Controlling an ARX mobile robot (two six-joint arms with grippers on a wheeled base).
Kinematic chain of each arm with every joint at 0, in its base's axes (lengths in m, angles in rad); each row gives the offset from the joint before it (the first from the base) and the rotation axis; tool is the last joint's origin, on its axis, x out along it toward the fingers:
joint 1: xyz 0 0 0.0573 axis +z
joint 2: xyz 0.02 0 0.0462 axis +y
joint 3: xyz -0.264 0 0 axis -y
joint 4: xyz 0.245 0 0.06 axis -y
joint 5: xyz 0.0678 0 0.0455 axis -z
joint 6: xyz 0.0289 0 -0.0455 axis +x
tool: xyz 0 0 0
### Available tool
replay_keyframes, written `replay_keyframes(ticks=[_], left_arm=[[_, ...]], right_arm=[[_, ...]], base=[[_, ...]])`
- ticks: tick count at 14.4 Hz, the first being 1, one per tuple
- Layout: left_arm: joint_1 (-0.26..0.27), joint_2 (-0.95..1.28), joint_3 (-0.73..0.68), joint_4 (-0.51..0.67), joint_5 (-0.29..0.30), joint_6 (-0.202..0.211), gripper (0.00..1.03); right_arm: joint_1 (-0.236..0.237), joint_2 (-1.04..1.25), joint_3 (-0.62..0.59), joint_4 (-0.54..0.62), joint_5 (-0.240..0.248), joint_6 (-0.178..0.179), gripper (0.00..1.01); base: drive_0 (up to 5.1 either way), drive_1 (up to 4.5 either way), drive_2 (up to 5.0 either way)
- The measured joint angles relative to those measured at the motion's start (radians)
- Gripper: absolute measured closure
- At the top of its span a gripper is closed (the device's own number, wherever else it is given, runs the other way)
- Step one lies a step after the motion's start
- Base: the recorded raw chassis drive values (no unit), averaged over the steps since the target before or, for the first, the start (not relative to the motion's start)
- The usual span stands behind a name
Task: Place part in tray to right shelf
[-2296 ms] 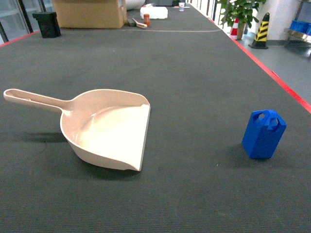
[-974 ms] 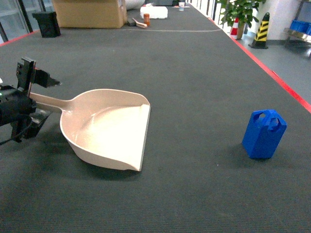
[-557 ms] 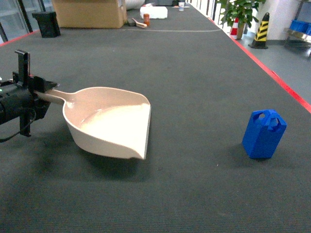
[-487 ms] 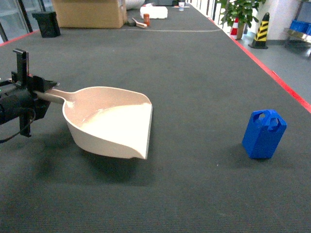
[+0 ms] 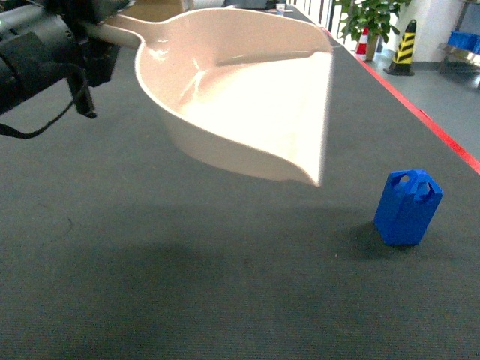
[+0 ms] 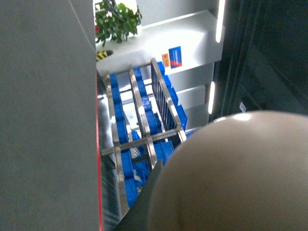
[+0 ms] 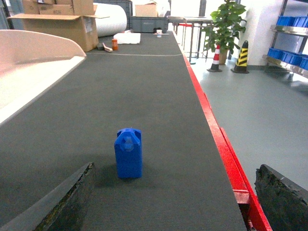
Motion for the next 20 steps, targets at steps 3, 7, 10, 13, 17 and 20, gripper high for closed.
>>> replay_keyframes(ticks=[3,7,10,13,17,20], left_arm=[[-0.115,0.034,0.000,-0.005,-0.055,-0.103,0.90],[-0.204,0.101,-0.023,-0.008,-0.080,-0.180,0.90],[-0.122,0.106,-0.013,-0.007,-0.087,-0.166,0.90],[-0.140,0.105,-0.013,-0.006,-0.075,-0.151,0.90],[-0.142,0.105,-0.013,-0.007,-0.069,-0.151,0.90],[-0.138,0.105,-0.013,-0.008,-0.075,-0.146,0.90]], right_arm=[[0.000,0.000,0.000,0.000,0.000,0.000,0.03],[0.000,0.000,0.000,0.000,0.000,0.000,0.03],[0.000,0.000,0.000,0.000,0.000,0.000,0.03],[0.000,0.000,0.000,0.000,0.000,0.000,0.03],[0.053,0.165,0.098,-0.234,0.188,0.000,0.03],[-0.146,0.545,0.153,-0.083,0.107,-0.033,0.03]], base=[[0.0,0.00,0.0],[0.0,0.00,0.0],[0.0,0.00,0.0],[0.0,0.00,0.0],[0.0,0.00,0.0],[0.0,0.00,0.0]])
